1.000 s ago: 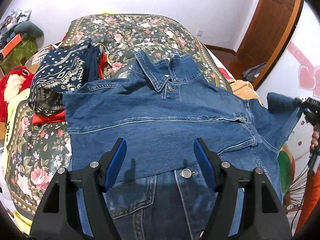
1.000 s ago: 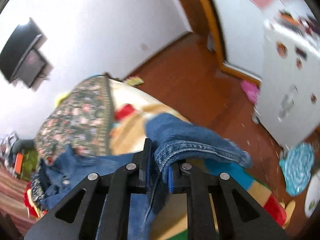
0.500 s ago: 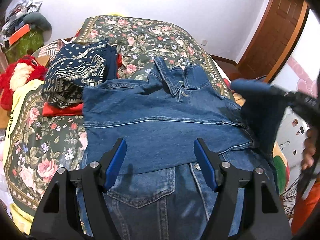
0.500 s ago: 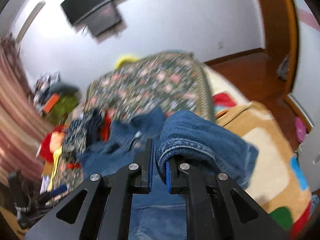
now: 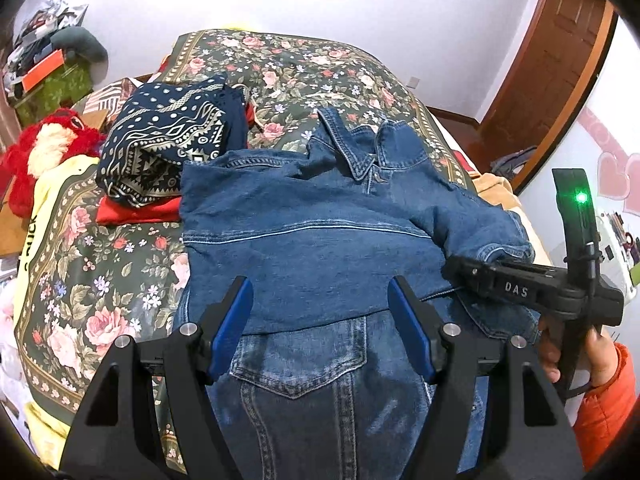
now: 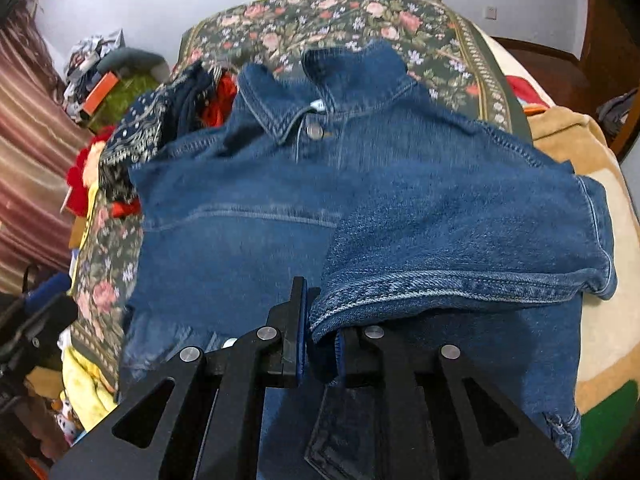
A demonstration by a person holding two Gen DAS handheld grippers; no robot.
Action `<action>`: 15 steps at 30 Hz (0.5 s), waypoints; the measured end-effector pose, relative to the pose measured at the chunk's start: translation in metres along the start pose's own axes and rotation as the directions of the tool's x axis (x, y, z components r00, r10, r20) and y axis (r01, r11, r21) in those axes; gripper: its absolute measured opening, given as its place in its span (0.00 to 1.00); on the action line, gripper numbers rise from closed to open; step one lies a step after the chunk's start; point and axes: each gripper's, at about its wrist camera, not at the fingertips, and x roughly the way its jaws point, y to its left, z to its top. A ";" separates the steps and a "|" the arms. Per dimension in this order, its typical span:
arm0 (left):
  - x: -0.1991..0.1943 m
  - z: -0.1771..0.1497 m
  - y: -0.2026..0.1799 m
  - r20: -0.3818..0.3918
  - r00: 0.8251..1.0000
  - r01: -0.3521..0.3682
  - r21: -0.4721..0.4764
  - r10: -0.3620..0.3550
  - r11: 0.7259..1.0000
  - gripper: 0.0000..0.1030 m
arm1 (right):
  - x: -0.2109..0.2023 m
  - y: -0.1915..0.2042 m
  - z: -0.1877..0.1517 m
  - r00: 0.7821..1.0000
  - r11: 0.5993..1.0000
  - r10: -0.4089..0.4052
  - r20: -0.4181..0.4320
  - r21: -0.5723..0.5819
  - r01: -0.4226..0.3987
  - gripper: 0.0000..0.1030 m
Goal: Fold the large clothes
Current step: 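Open the right gripper and withdraw it from the folded sleeve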
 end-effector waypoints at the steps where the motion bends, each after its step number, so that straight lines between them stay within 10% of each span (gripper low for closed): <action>1: 0.001 0.001 -0.003 0.000 1.000 0.003 0.009 -0.003 1.000 0.67 | -0.002 -0.002 -0.002 1.000 1.000 0.012 -0.007 0.001 -0.012 0.14; 15: -0.001 0.033 -0.101 0.061 0.995 0.060 0.235 -0.076 0.970 0.67 | -0.085 -0.055 -0.023 0.983 0.994 -0.034 0.182 0.107 0.014 0.49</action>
